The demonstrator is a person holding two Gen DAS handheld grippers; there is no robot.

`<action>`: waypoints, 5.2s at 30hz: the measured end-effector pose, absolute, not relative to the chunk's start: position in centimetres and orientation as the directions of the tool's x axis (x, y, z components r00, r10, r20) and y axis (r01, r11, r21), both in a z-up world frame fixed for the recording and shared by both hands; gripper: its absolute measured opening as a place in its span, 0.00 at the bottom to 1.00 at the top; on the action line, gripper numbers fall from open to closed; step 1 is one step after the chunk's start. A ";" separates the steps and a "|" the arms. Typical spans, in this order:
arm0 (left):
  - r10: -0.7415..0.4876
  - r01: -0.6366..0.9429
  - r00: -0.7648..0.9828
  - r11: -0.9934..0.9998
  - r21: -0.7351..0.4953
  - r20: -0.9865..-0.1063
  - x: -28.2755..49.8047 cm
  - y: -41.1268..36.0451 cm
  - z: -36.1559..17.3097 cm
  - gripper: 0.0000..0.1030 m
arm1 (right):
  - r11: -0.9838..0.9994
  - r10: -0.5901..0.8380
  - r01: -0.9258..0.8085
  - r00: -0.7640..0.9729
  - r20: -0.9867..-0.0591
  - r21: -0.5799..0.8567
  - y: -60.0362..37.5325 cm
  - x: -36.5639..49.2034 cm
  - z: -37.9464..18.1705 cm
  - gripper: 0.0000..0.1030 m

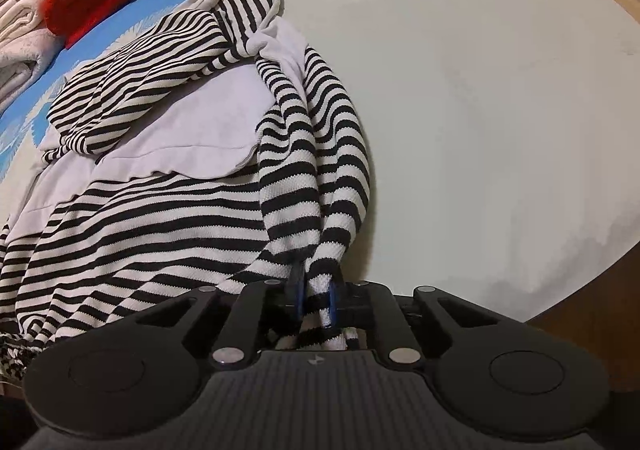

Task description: Fold small clothes

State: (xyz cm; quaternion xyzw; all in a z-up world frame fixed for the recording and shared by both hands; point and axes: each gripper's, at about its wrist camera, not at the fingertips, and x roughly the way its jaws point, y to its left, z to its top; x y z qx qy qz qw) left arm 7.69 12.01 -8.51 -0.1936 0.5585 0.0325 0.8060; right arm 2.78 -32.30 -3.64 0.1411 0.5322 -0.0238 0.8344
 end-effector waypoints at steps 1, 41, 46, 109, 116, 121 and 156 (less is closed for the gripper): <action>-0.167 -0.268 0.374 0.922 -0.279 -0.912 7.7 12.1 -8.5 0.15 | 0.958 0.113 0.193 0.430 -0.896 0.213 -32.3 2.8 -3.7 0.17; -0.426 -0.075 0.536 0.836 -0.543 -0.729 3.5 17.4 8.1 0.05 | 0.805 0.463 -0.002 0.629 -0.624 0.594 -38.8 -2.6 12.5 0.07; -0.456 -0.190 0.486 0.778 -0.599 -0.746 16.0 20.0 3.9 0.07 | 0.830 0.425 0.049 0.591 -0.686 0.556 -37.4 10.4 9.6 0.07; -0.043 -0.250 0.520 0.948 -0.200 -0.853 30.2 19.9 0.3 0.33 | 0.988 0.110 0.014 0.621 -0.776 0.152 -31.6 26.9 2.4 0.21; -0.138 -0.266 0.561 0.904 -0.336 -0.816 20.1 23.0 2.5 0.43 | 0.966 0.199 0.006 0.620 -0.759 0.258 -35.3 18.7 5.8 0.39; -0.230 -0.373 0.425 0.837 -0.401 -0.876 17.9 24.0 -3.4 0.43 | 0.935 0.280 0.061 0.484 -0.829 0.351 -36.0 16.4 1.1 0.40; -0.160 -0.194 0.405 0.947 -0.256 -0.900 16.4 21.8 -2.4 0.02 | 0.967 0.193 0.103 0.301 -0.934 0.233 -37.2 15.4 -2.0 0.02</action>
